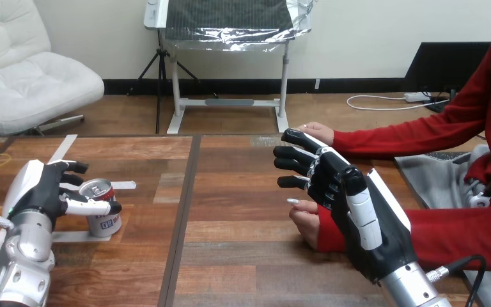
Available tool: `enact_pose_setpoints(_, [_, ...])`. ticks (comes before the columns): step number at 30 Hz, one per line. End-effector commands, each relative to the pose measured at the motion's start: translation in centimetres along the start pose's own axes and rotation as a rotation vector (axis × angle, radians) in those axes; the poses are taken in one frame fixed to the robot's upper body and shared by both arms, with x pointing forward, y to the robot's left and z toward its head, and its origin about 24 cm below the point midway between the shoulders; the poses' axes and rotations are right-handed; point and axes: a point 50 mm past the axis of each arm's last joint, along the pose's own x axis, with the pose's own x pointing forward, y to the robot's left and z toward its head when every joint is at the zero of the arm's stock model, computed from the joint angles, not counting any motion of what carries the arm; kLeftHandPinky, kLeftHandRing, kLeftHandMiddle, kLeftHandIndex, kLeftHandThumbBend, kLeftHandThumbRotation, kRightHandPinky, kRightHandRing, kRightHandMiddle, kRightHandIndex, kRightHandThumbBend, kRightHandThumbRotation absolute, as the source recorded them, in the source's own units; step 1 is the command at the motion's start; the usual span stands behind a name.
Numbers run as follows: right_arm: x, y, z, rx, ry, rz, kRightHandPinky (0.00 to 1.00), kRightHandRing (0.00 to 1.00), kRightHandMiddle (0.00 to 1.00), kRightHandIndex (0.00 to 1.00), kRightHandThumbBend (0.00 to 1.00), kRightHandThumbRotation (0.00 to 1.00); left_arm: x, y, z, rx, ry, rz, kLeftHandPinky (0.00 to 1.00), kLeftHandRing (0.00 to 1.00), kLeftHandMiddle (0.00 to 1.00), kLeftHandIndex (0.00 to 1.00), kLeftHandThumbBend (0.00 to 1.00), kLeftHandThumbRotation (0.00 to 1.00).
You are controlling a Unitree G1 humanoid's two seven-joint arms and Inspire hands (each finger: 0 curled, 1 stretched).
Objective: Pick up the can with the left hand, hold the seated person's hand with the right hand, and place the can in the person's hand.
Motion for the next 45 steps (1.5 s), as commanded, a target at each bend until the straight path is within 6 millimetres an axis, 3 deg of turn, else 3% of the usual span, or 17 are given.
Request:
enact_pose_setpoints(1, [1.56,-0.19,1.74,-0.02,-0.094,0.008,0.76,0.83,0.83,0.87,0.87,1.0,0.66,2.02,3.66,0.015,-0.119,0.071,0.58,0.69,0.75,0.76,0.81,0.0])
enact_pose_setpoints(21, [1.47,-0.21,1.89,-0.022,-0.101,0.0,0.76,0.83,0.83,0.87,0.87,1.0,0.67,1.62,3.83,0.058,-0.129,0.052,0.53,0.64,0.71,0.72,0.8,0.0])
enact_pose_setpoints(45, [1.39,-0.18,2.05,-0.019,-0.112,-0.002,0.76,0.83,0.83,0.87,0.85,1.0,0.71,1.37,3.92,0.086,-0.121,0.038,0.53,0.64,0.71,0.72,0.82,0.0])
